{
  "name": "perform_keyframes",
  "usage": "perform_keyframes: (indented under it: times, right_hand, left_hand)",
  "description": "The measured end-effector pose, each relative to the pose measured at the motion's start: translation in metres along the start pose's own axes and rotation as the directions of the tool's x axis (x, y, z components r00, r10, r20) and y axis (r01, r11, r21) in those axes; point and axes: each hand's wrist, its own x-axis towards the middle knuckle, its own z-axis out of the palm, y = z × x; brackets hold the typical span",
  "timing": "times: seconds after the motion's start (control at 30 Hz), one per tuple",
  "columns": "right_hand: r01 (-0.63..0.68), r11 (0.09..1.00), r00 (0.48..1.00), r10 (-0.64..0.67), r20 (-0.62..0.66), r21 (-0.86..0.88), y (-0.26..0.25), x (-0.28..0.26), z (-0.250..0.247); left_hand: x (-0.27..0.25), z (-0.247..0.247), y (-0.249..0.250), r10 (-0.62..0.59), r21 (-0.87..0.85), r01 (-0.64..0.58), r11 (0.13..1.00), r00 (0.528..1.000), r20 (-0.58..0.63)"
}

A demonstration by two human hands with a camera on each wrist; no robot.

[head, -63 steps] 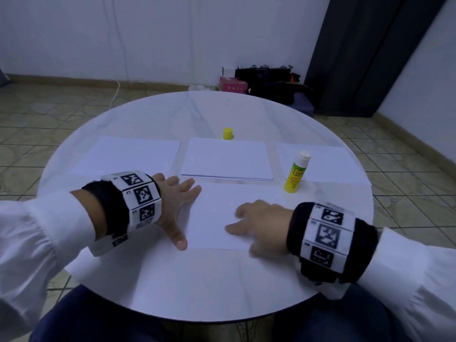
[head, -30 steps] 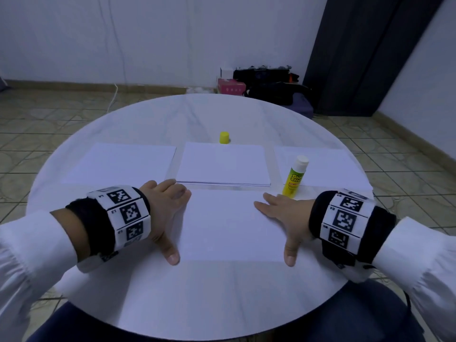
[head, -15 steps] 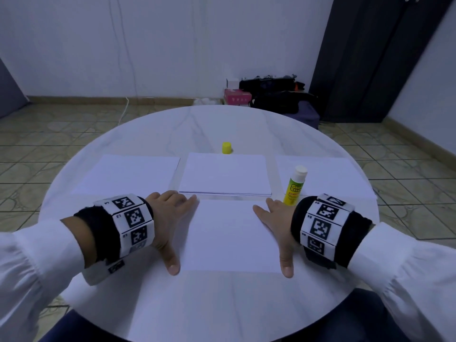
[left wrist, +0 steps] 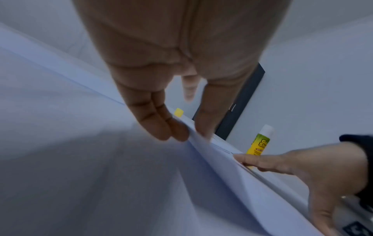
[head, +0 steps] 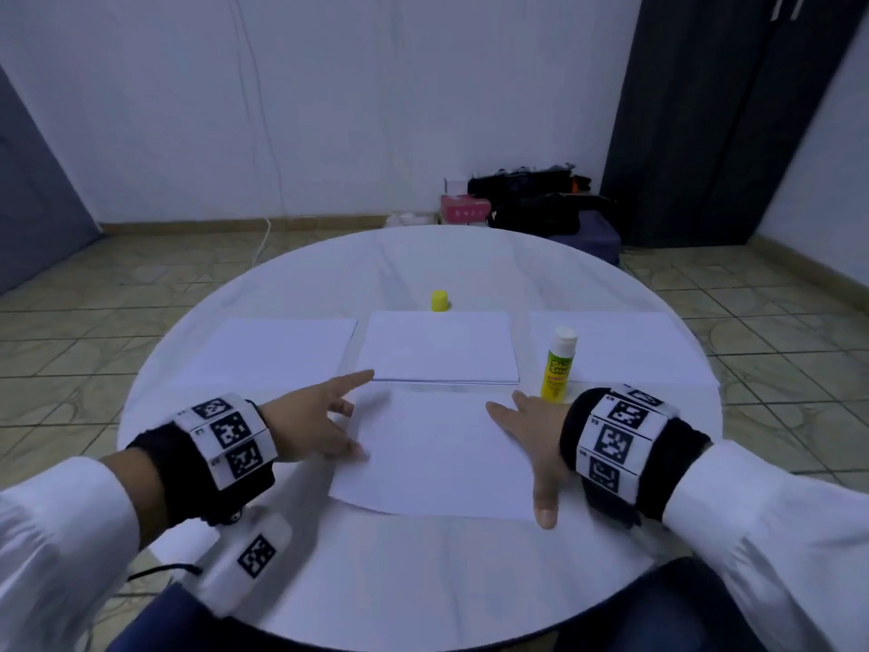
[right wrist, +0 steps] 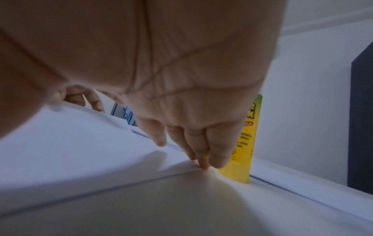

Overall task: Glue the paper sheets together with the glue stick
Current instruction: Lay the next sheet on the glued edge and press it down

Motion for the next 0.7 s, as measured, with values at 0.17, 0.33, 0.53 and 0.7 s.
perform_keyframes:
  times: [0.17,0.33,0.53,0.7]
  right_hand:
    - [-0.012,0.991,0.997,0.023,-0.079,0.137,-0.002,-0.011,0.004]
    - [-0.007,0.834,0.956,0.168,-0.242,0.551,-0.008,-0.007,-0.002]
    - [0.0,0.644,0.941,0.26,-0.218,0.765,-0.02,0.013,-0.021]
    - [-0.096,0.667,0.898,0.377,-0.224,0.738,-0.022,0.045,-0.05]
  left_hand:
    - [-0.009,-0.001,-0.007,0.009,-0.052,-0.014,0.999,0.995,-0.095]
    - [-0.012,-0.021,-0.013,0.024,-0.15,-0.058,0.987,0.976,-0.217]
    - [0.007,-0.04,-0.01,-0.009,-0.239,-0.074,0.968,0.944,-0.329]
    - [0.049,-0.046,0.004,-0.007,-0.148,-0.062,0.987,0.906,-0.423]
